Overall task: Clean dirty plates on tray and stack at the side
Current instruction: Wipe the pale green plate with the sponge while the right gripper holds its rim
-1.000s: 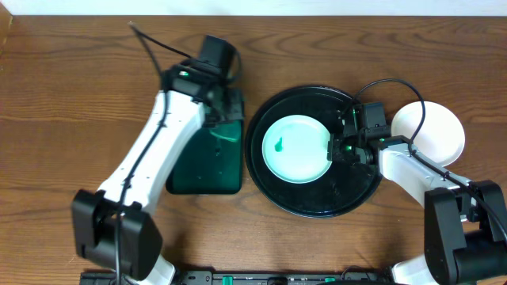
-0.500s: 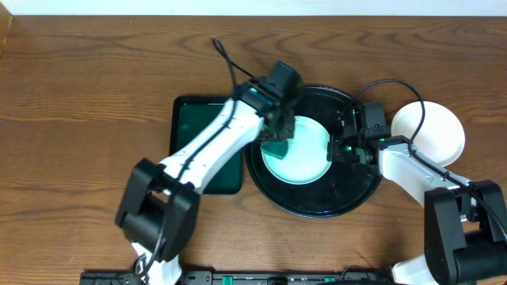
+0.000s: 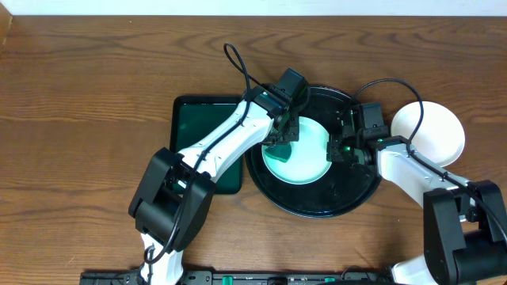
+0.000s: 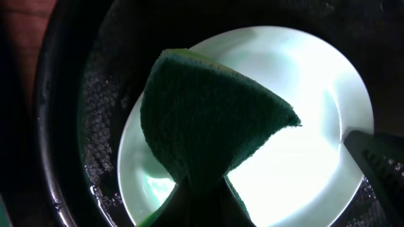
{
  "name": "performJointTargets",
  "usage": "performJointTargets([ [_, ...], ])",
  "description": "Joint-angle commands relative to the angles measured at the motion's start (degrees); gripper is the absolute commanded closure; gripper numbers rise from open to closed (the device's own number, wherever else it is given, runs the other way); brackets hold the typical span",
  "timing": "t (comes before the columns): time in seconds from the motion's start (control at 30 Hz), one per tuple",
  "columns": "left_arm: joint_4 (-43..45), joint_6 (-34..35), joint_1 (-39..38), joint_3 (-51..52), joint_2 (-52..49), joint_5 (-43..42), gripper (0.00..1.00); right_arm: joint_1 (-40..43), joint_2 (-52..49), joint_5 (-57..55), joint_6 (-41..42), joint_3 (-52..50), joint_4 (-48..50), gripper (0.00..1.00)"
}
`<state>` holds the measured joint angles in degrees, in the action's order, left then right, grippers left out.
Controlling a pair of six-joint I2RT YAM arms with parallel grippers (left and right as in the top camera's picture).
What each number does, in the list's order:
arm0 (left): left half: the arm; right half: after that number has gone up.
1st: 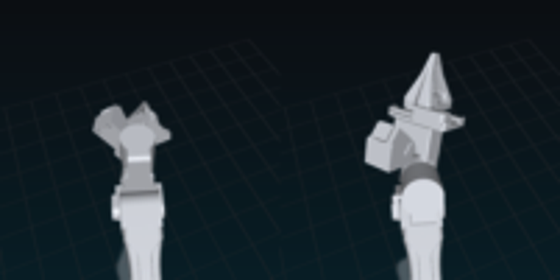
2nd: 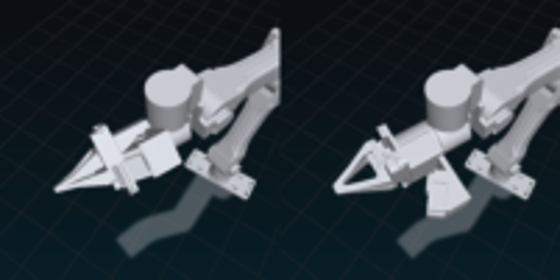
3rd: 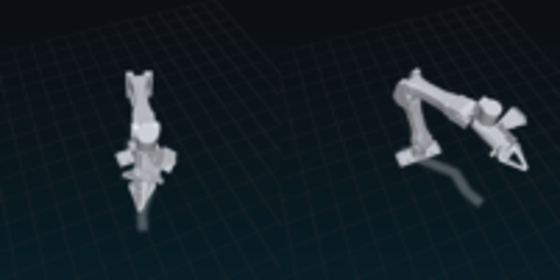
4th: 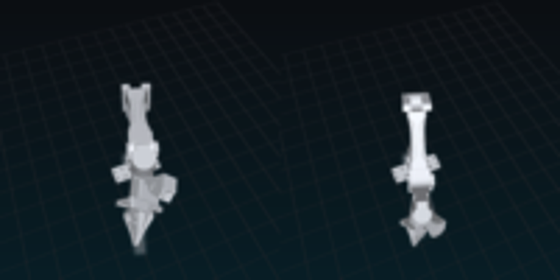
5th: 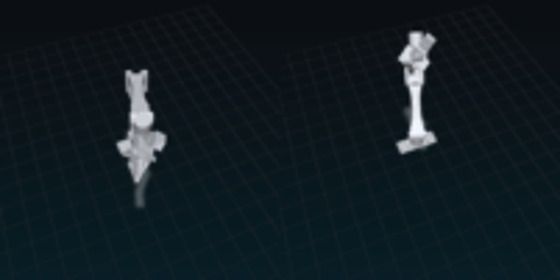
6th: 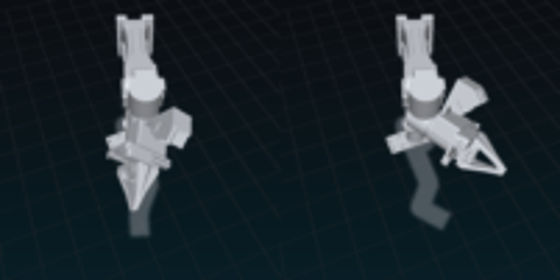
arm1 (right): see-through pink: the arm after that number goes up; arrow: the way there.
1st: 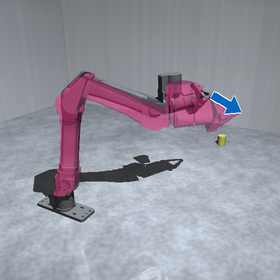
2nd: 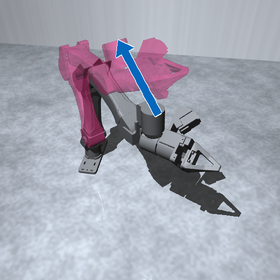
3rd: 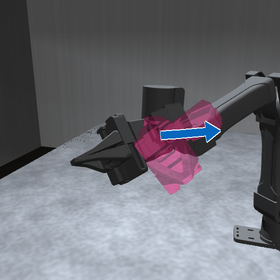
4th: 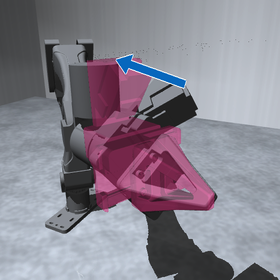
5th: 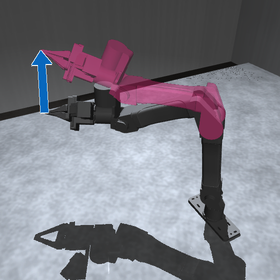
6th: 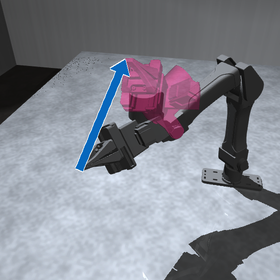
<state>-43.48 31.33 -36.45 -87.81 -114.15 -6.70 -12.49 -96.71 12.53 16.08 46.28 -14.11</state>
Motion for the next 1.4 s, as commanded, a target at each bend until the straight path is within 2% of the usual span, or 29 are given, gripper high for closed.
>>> performJointTargets([
  [0.0, -0.1, 0.5, 0.2, -1.1, -0.1, 2.5, 0.93, -1.1, -0.4, -2.3, -0.5, -0.2, 0.0, 0.99],
  [0.47, 1.4, 0.7, 0.1, -0.5, -3.7, 3.3, 0.93, -1.1, -0.4, -2.2, -0.5, -0.2, 0.0, 0.99],
  [0.8, 2.1, 0.7, -0.9, -0.4, -10.5, 2.3, 0.93, -1.1, -0.4, -2.2, -0.5, -0.2, 0.0, 0.99],
  [1.37, 5.2, -0.6, -1.7, -0.6, -9.6, -22.9, 0.93, -1.1, -0.4, -2.2, -0.5, -0.2, 0.0, 0.99],
])
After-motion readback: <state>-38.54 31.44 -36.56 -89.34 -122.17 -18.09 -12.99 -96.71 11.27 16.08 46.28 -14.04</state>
